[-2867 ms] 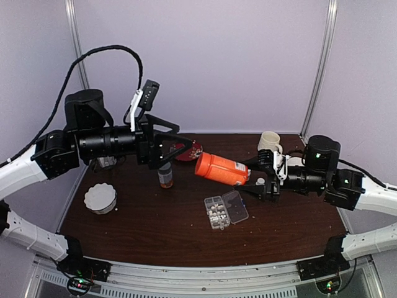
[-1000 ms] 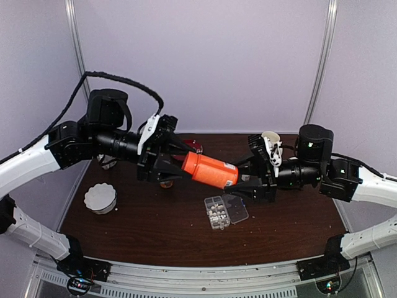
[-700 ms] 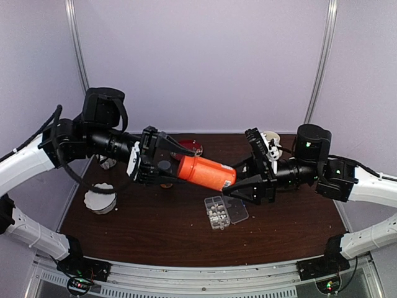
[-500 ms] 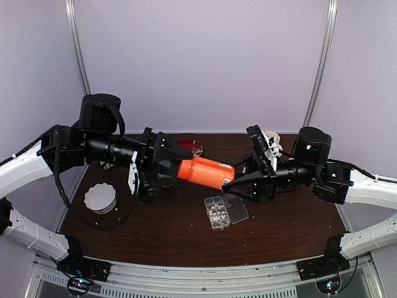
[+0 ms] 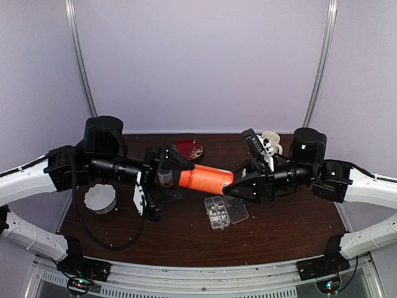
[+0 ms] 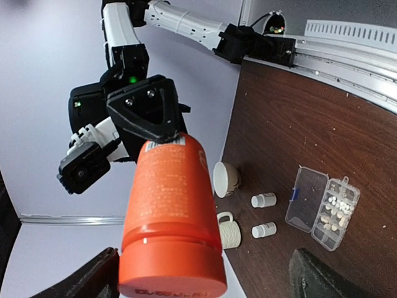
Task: Sort the pills into containers
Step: Screw the lid of the pill bottle onto the pill bottle.
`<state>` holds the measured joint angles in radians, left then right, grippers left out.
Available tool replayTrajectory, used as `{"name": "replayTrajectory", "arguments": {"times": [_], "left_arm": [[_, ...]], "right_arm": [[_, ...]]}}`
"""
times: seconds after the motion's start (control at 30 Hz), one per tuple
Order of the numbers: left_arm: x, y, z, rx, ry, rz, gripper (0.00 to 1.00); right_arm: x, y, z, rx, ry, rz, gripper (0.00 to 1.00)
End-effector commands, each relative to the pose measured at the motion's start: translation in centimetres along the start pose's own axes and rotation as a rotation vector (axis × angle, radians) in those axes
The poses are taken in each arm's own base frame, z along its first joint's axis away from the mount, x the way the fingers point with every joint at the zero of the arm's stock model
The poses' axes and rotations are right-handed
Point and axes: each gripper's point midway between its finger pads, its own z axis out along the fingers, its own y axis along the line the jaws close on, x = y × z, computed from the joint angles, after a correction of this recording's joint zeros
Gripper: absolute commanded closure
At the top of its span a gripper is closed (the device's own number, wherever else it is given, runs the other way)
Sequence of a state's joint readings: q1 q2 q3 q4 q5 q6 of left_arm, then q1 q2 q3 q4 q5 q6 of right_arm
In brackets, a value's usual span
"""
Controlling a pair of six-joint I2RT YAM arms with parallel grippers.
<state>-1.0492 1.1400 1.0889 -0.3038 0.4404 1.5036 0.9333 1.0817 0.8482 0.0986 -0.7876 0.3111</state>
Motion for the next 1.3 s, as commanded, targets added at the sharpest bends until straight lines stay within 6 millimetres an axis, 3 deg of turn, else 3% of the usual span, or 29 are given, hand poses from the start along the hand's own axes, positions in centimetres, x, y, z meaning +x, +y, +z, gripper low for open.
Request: {"name": "replayTrajectory", "arguments": {"times": [0.0,0.13,0.27,0.3,0.4,0.57,0.83,0.93,1.27], "left_arm": [[-1.0,3.4,-1.6,-0.164,-0.038,-0.305,0.02],[-0.9,6.5,-3.4,-0.303,-0.088,-0.723,0.02],[2.4,9.1,-5.7,-0.459,0.001,-1.265,0.02],[2.8,9.4,-6.1,-0.471,0.002,-1.416,0.02],[2.3,10.0,-6.3,-0.449,-0.055,-1.653,0.03],[3.3,8.4,-5.5,-0.383,-0.103,-2.049,0.02],[2.9,7.2,-4.2,-0.279,-0.107,-2.303,0.05],[2.5,7.2,-3.6,-0.239,-0.136,-2.324,0.12],[2.2,6.3,-1.9,-0.141,-0.132,-2.357,0.10]], "right_arm": [[-1.6,0.3,-1.0,0.042,-0.018,-0.130,1.00],[-0.7,-0.8,-1.4,0.106,0.010,-0.258,1.00],[-0.5,-1.1,-1.5,0.127,0.010,-0.387,1.00],[-0.8,-1.0,-1.6,0.126,-0.003,-0.434,1.00],[-1.4,-1.0,-2.0,0.155,-0.048,-0.553,1.00],[-2.4,-1.8,-2.7,0.267,-0.088,-0.736,1.00],[-3.5,-1.5,-1.5,0.333,-0.084,-0.892,1.00],[-4.1,-1.3,-1.0,0.333,-0.088,-0.906,1.00],[-4.5,-1.0,-0.3,0.329,-0.115,-0.916,1.00]]}}
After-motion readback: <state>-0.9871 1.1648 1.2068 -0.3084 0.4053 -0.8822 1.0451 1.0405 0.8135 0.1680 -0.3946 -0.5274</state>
